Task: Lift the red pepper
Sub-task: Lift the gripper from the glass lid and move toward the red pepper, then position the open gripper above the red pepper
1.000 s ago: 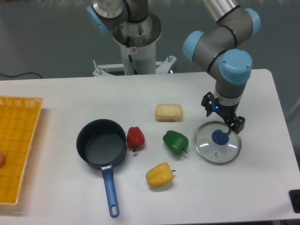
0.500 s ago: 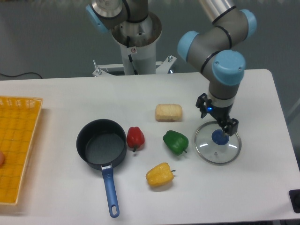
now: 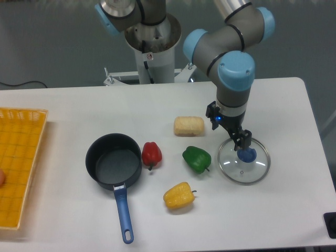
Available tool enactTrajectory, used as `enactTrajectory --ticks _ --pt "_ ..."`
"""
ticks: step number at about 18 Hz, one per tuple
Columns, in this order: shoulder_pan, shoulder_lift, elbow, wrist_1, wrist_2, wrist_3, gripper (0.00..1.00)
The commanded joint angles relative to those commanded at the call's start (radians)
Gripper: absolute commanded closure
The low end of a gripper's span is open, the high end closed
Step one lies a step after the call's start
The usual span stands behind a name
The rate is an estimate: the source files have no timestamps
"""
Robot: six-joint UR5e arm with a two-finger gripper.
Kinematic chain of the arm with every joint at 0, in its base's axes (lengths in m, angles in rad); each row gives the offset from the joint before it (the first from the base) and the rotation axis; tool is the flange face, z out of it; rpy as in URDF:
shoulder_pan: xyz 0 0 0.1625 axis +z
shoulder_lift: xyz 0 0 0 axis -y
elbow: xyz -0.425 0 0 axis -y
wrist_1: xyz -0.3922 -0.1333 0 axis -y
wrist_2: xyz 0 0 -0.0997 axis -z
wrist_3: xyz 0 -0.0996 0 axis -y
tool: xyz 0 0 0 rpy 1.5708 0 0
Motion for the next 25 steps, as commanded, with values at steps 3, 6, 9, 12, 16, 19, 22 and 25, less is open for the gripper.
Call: enactTrajectory --ticks 3,6,9,12,16,19,22,25 --pt "-0.045 0.002 -0.008 -0.002 -0.003 -0.129 0.00" --pt "-0.074 0.002 -0.049 0.003 -0.006 -0.281 0.00" --pt "-0.094 0.009 -0.084 0.014 -0.056 -0.368 0.00" --pt "-0.083 0.050 -0.150 0.066 -0.184 -0.388 0.00" --pt "-0.086 0.087 -0.230 0.100 -0.195 -0.384 0.00" --pt "-0.097 0.089 -0.273 0.159 -0.218 -0.384 0.00" --pt "-0.127 0.087 -0.278 0.163 -0.216 -0.387 0.00" --pt "-0.135 0.083 -0.290 0.169 -0.216 -0.390 0.00"
